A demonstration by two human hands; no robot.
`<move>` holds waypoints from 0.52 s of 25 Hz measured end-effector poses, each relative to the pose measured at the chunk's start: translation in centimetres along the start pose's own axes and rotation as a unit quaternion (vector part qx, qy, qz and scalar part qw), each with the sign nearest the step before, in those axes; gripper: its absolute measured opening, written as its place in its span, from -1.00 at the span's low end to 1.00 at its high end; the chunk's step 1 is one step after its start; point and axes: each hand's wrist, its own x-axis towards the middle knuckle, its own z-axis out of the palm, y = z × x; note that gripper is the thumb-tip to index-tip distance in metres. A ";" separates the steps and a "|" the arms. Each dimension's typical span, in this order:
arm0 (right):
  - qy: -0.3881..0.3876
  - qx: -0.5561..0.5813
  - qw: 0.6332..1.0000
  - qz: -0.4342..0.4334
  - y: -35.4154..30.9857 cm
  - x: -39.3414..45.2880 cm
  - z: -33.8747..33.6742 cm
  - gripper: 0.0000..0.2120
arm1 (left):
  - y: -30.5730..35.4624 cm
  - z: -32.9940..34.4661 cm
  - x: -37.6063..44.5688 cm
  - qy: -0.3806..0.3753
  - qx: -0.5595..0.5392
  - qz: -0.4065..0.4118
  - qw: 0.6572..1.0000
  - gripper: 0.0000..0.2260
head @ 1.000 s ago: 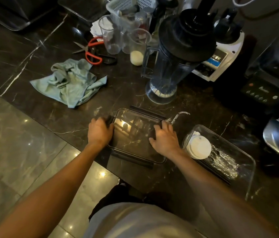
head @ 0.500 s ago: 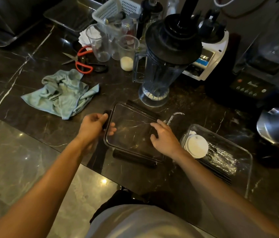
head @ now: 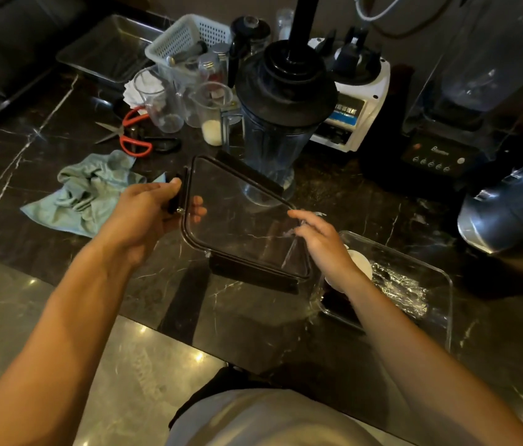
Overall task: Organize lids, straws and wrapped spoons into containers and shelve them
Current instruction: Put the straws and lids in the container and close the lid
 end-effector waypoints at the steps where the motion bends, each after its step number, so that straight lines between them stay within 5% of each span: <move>1: 0.001 0.029 1.000 -0.001 -0.2 -0.1 -0.5 -0.66 | 0.1 0.0 0.0 -0.003 -0.014 -0.008 1.000 -0.82; 9: -0.008 0.257 0.963 -0.074 0.7 -3.6 -8.8 -0.49 | 1.0 2.9 -0.5 -0.052 -0.157 -0.091 0.982 -0.80; 13: -0.009 0.277 0.957 -0.084 1.5 -6.9 -13.1 -0.38 | 0.6 6.7 -0.9 -0.092 -0.178 -0.090 0.976 -0.87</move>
